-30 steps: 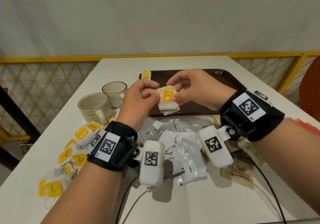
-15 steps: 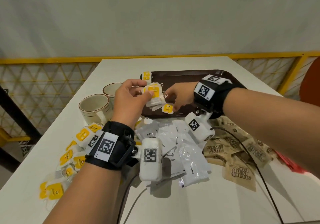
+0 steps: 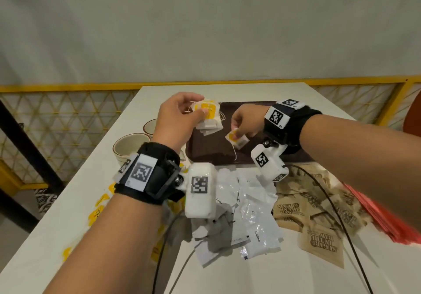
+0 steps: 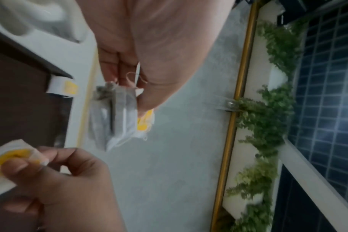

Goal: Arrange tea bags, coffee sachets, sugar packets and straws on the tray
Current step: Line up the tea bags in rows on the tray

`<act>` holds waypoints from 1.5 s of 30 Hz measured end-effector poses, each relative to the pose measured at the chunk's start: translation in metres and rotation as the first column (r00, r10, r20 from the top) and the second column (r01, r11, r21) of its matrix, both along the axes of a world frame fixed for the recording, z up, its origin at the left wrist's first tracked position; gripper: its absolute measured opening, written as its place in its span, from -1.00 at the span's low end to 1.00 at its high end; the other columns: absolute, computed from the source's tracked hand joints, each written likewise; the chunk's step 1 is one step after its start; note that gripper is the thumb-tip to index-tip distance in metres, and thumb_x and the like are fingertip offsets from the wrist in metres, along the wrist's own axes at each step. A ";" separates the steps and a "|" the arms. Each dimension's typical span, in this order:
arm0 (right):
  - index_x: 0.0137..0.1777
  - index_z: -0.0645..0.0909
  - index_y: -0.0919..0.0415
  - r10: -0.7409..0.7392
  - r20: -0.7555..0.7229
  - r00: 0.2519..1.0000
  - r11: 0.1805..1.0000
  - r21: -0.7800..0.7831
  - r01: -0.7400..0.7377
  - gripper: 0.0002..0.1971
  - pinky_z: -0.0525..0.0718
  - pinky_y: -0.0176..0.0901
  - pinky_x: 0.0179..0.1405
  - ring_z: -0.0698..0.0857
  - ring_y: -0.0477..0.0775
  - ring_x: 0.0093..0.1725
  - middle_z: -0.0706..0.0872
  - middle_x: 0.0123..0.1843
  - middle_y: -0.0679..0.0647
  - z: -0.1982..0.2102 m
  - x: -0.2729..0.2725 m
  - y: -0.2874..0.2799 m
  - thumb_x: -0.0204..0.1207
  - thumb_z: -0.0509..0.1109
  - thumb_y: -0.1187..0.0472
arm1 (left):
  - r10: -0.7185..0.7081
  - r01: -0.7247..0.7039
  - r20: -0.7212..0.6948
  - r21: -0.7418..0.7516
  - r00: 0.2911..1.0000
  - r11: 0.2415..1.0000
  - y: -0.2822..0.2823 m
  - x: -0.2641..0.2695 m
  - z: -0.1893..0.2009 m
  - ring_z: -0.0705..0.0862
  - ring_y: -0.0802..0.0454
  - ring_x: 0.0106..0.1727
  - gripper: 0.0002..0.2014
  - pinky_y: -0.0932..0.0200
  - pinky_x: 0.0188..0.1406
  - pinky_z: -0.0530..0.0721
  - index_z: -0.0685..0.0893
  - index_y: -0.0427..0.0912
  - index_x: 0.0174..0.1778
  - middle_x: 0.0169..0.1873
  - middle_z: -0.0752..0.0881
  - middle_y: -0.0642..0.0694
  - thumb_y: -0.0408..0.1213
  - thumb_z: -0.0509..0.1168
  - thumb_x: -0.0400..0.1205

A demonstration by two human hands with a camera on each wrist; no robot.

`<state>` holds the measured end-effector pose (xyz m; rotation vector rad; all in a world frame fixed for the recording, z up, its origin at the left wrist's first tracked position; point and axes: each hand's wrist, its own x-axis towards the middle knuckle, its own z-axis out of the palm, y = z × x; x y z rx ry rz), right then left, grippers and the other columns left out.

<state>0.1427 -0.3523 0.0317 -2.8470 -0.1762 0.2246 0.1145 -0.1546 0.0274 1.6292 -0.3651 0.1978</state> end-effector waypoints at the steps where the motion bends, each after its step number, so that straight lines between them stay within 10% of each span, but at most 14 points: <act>1: -0.12 0.66 0.17 -0.022 0.058 0.998 0.999 0.046 0.019 -0.94 0.47 -0.50 -0.61 0.53 -0.12 -0.46 0.65 -0.29 0.03 0.004 0.003 -0.004 0.50 0.49 0.22 | -0.026 0.023 0.030 0.091 0.999 0.996 0.000 0.012 0.011 0.63 0.15 -0.27 -0.76 0.30 -0.20 0.61 0.68 -0.05 -0.03 -0.24 0.69 -0.01 -0.47 0.43 0.51; 7: -0.28 0.56 0.17 -0.201 0.156 0.967 0.872 0.478 0.104 -0.82 0.62 -0.35 -0.51 0.60 -0.12 -0.49 0.63 -0.33 0.12 0.014 0.019 -0.006 0.49 0.49 0.32 | -0.074 0.078 -0.033 0.659 0.997 0.748 -0.008 0.094 0.047 0.63 0.05 -0.33 -0.78 0.13 -0.13 0.74 0.70 -0.24 0.10 -0.23 0.67 -0.13 -0.46 0.41 0.54; 15: -0.21 0.60 0.20 -0.134 0.046 0.990 0.843 0.531 0.090 -0.86 0.48 -0.40 -0.64 0.52 -0.21 -0.66 0.64 -0.38 0.10 -0.007 0.049 0.022 0.46 0.47 0.41 | -0.130 0.240 -0.202 0.783 0.971 0.573 -0.020 0.158 0.034 0.68 0.08 -0.42 -0.80 0.02 -0.04 0.75 0.70 -0.33 0.02 -0.33 0.68 -0.16 -0.54 0.45 0.49; 20: -0.28 0.58 0.19 -0.072 0.017 0.997 0.836 0.547 0.051 -0.80 0.52 -0.30 -0.58 0.55 -0.18 -0.66 0.66 -0.41 0.13 -0.018 0.074 0.037 0.42 0.48 0.46 | -0.166 0.324 -0.278 0.815 0.946 0.481 -0.023 0.177 0.023 0.76 -0.29 -0.06 -0.78 -0.22 0.17 0.70 0.65 -0.16 -0.26 -0.17 0.73 -0.31 -0.59 0.45 0.45; 28: -0.17 0.64 0.30 -0.011 -0.103 0.995 0.798 0.599 0.071 -0.90 0.73 -0.19 -0.24 0.69 0.03 -0.38 0.73 -0.26 0.26 -0.030 0.098 0.034 0.45 0.46 0.48 | -0.189 0.408 -0.363 0.779 0.913 0.476 -0.022 0.199 -0.002 0.76 -0.30 -0.05 -0.80 -0.20 0.17 0.70 0.65 -0.22 -0.25 -0.15 0.73 -0.36 -0.62 0.39 0.48; 34: -0.26 0.61 0.28 -0.195 -0.071 0.978 0.706 0.682 0.190 -0.87 0.65 -0.28 -0.47 0.66 -0.05 -0.48 0.70 -0.36 0.22 -0.029 0.113 0.012 0.45 0.48 0.44 | -0.184 0.402 -0.368 0.704 0.911 0.585 -0.022 0.207 -0.008 0.77 -0.24 -0.09 -0.83 -0.09 0.12 0.74 0.64 -0.23 -0.23 -0.12 0.74 -0.31 -0.59 0.36 0.54; 40: -0.17 0.54 0.18 -0.215 -0.106 0.971 0.779 0.581 0.236 -0.78 0.79 -0.03 -0.10 0.69 0.05 -0.25 0.68 -0.21 0.17 -0.045 0.118 0.022 0.41 0.54 0.40 | -0.180 0.422 -0.402 0.666 0.898 0.616 -0.023 0.213 -0.013 0.77 -0.21 -0.01 -0.79 -0.08 0.16 0.72 0.71 -0.24 -0.15 -0.03 0.77 -0.33 -0.65 0.36 0.50; 45: -0.16 0.57 0.17 -0.198 -0.076 0.977 0.810 0.548 0.207 -0.83 0.79 -0.08 -0.14 0.71 0.08 -0.11 0.69 -0.15 0.17 -0.045 0.121 0.021 0.44 0.50 0.39 | -0.145 0.331 -0.306 0.739 0.941 0.587 -0.022 0.220 -0.007 0.74 -0.01 -0.25 -0.81 0.25 -0.23 0.77 0.73 -0.33 0.04 -0.10 0.76 -0.25 -0.58 0.32 0.57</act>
